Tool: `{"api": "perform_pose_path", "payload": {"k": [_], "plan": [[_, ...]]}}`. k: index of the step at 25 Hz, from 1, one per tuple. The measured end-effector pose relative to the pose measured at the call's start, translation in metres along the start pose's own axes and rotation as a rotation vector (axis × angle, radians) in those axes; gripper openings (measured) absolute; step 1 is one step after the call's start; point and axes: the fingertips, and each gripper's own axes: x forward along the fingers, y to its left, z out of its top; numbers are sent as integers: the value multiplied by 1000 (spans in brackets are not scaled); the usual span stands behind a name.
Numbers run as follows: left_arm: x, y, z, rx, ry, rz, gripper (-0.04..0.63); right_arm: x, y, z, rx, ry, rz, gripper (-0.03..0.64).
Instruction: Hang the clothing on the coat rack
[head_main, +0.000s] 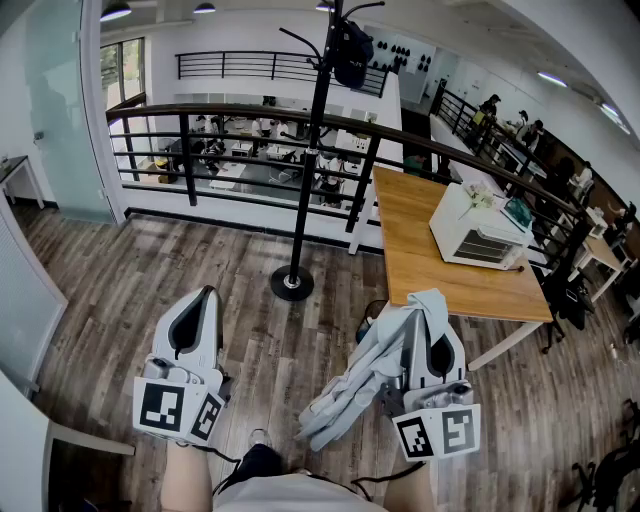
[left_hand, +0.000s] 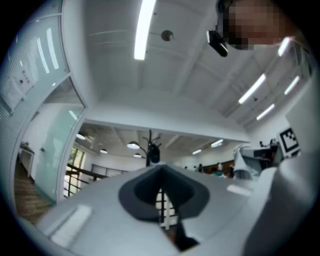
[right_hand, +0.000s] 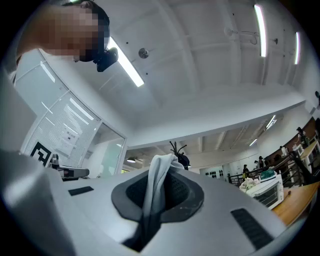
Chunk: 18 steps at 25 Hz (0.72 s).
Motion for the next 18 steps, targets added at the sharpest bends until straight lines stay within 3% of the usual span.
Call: {"api": "perform_pose_path", "payload": {"k": [18], "plan": [[47, 31, -19, -6, 1, -29, 9, 45, -8, -24, -17, 2, -57, 8]]}}
